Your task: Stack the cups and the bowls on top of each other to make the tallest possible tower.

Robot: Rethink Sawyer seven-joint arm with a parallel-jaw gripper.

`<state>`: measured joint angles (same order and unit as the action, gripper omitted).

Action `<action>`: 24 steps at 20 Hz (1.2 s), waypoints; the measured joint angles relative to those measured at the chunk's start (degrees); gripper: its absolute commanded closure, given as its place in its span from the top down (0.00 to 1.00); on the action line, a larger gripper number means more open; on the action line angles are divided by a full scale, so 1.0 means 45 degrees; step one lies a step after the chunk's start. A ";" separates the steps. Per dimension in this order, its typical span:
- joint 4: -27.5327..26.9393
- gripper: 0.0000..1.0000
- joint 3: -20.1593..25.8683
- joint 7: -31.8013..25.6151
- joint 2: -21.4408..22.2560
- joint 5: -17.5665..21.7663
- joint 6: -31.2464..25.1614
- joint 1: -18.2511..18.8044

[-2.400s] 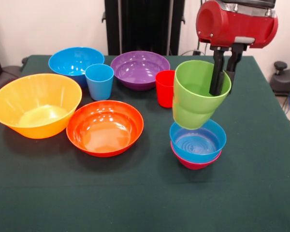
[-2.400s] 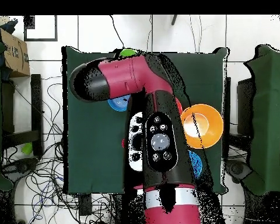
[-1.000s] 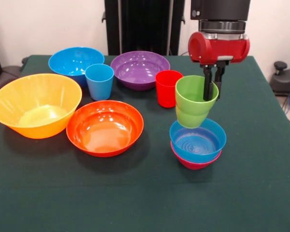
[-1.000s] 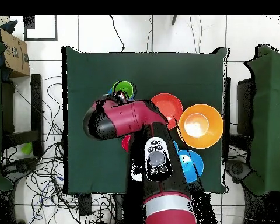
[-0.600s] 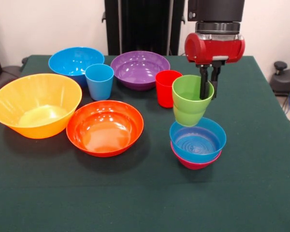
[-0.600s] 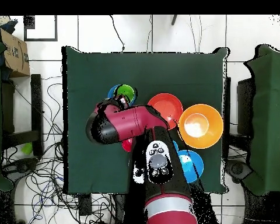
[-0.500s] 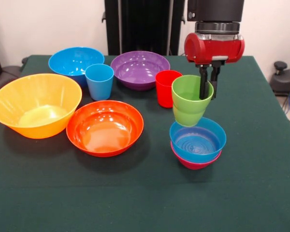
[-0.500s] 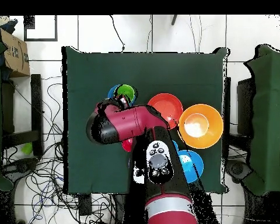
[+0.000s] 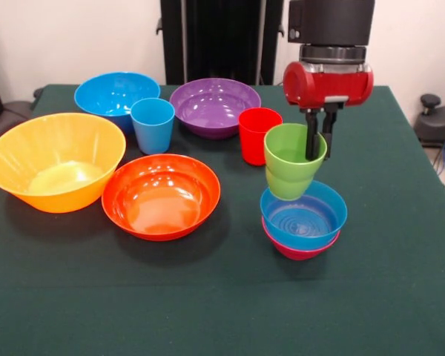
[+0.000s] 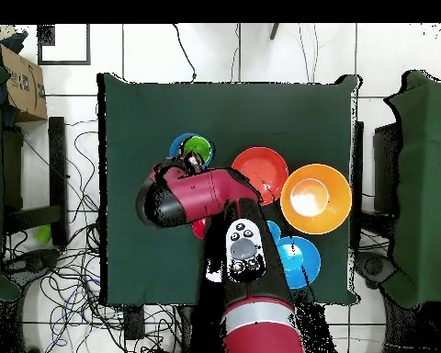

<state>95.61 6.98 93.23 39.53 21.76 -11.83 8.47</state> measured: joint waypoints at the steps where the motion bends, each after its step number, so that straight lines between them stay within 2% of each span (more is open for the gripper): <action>1: -0.0018 0.00 -0.0029 0.0034 -0.0098 -0.0050 0.0024 -0.0067; 13: -0.0340 0.00 -0.0497 0.0528 -0.0887 -0.0193 0.0233 -0.0809; 24: -0.0510 0.00 -0.0607 0.0544 -0.1252 -0.0190 0.0289 -0.0588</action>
<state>93.32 4.25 95.68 33.89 20.91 -10.53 5.83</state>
